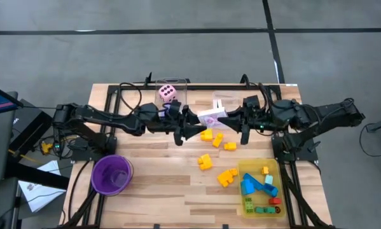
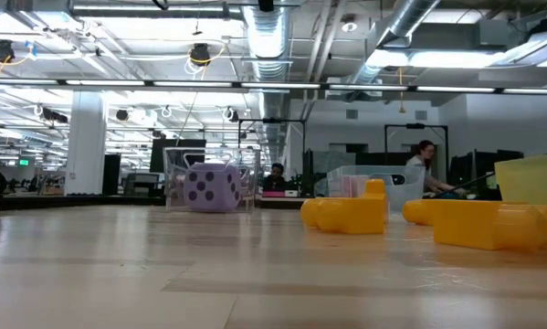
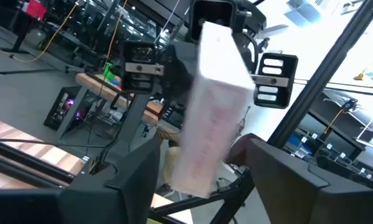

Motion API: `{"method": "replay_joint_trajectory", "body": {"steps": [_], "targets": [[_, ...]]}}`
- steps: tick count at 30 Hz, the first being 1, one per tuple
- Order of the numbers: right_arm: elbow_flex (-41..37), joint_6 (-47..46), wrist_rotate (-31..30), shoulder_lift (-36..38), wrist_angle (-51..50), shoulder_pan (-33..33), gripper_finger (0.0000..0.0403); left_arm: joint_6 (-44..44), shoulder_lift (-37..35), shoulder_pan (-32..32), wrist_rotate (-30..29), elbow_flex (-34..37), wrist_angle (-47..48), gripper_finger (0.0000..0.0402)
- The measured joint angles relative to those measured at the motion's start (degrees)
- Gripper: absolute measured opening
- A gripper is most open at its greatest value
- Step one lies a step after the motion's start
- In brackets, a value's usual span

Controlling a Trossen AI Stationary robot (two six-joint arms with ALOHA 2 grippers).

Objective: Pick & Place Toys
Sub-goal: Put the pink deck of cards into the right transparent bin

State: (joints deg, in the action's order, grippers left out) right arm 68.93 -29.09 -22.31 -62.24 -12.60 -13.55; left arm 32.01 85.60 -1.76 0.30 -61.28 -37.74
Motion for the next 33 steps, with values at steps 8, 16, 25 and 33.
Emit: {"method": "replay_joint_trajectory", "body": {"steps": [8, 16, 25, 33], "targets": [[0.1, 1.3, 3.8, -1.2, 3.2, 2.6, 0.0058, 0.0, 0.0, 0.0, -0.7, 0.0, -1.4, 0.0163], [0.0, 1.9, 6.0, -4.0, 6.2, 3.2, 0.0063, -0.5, -0.1, 0.2, 0.6, -0.1, -1.6, 0.0073], [0.2, 4.3, 11.4, 0.2, 4.1, 3.2, 0.0162, 0.0, -1.7, 0.0, 7.1, 0.0, 8.6, 0.0060], [0.1, 6.9, 25.0, 0.9, -3.9, 3.2, 0.0213, 1.6, -4.2, 0.0, 18.5, -0.7, 24.6, 0.0060]]}}
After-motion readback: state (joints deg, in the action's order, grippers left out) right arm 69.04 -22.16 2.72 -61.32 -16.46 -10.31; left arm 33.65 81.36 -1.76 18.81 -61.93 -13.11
